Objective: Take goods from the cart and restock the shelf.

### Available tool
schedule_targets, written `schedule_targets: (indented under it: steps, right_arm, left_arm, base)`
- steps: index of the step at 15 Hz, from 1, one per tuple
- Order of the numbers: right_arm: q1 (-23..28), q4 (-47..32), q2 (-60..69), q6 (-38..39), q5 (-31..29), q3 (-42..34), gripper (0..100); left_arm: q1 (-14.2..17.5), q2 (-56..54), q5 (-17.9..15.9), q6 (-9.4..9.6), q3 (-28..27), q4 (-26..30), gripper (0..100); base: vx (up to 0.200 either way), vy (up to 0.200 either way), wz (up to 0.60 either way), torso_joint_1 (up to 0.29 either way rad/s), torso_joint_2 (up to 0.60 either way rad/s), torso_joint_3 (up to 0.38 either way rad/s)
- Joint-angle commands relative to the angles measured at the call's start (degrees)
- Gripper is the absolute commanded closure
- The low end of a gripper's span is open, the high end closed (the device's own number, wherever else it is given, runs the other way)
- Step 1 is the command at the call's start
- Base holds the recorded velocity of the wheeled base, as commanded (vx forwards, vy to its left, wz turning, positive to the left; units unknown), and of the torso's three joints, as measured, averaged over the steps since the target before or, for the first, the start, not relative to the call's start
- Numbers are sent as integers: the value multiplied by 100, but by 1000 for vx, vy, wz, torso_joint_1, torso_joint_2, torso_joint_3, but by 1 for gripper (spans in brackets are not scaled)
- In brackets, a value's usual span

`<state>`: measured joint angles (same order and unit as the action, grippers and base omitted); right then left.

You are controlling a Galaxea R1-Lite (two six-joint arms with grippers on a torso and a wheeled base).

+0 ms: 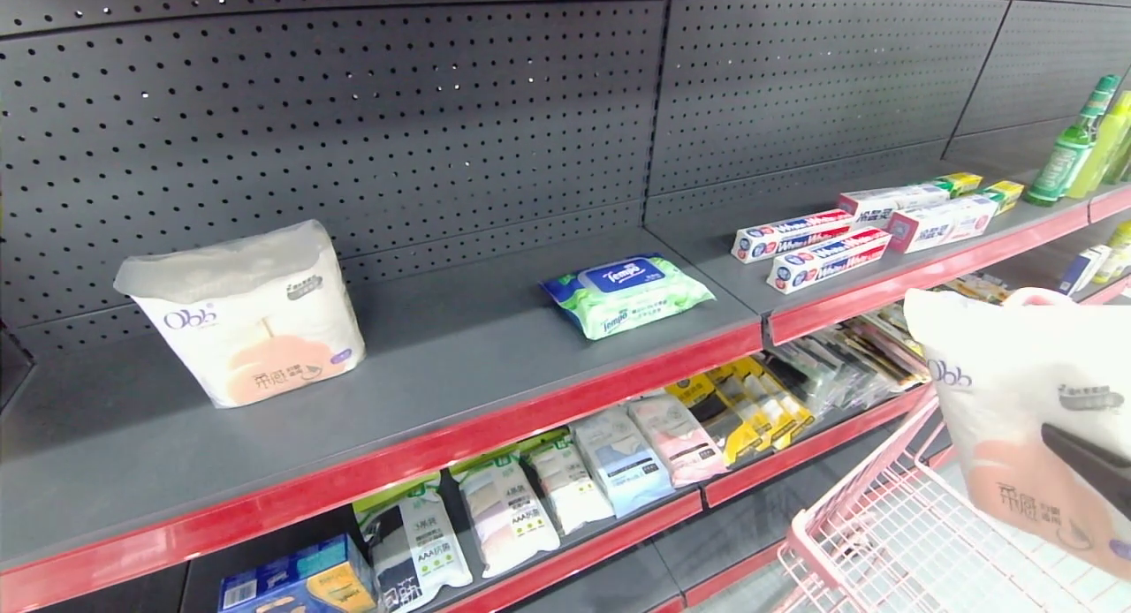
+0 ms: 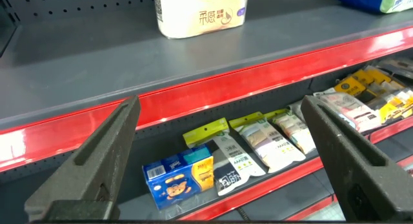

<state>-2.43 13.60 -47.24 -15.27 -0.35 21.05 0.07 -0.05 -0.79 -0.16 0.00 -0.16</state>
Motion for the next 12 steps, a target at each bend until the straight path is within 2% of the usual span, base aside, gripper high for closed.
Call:
schedule_targets:
  steps: [1,12]
  right_arm:
    - [-320,-33,901,-11,27,-49,100]
    - [-12,-16,804,-389,-9,136,100]
  left_arm:
    - [1,5,0,-2,0,-2,0]
    - [1,5,0,-2,0,-2,0]
  base:
    - [0,0,0,0,0,0]
    - [0,0,0,0,0,0]
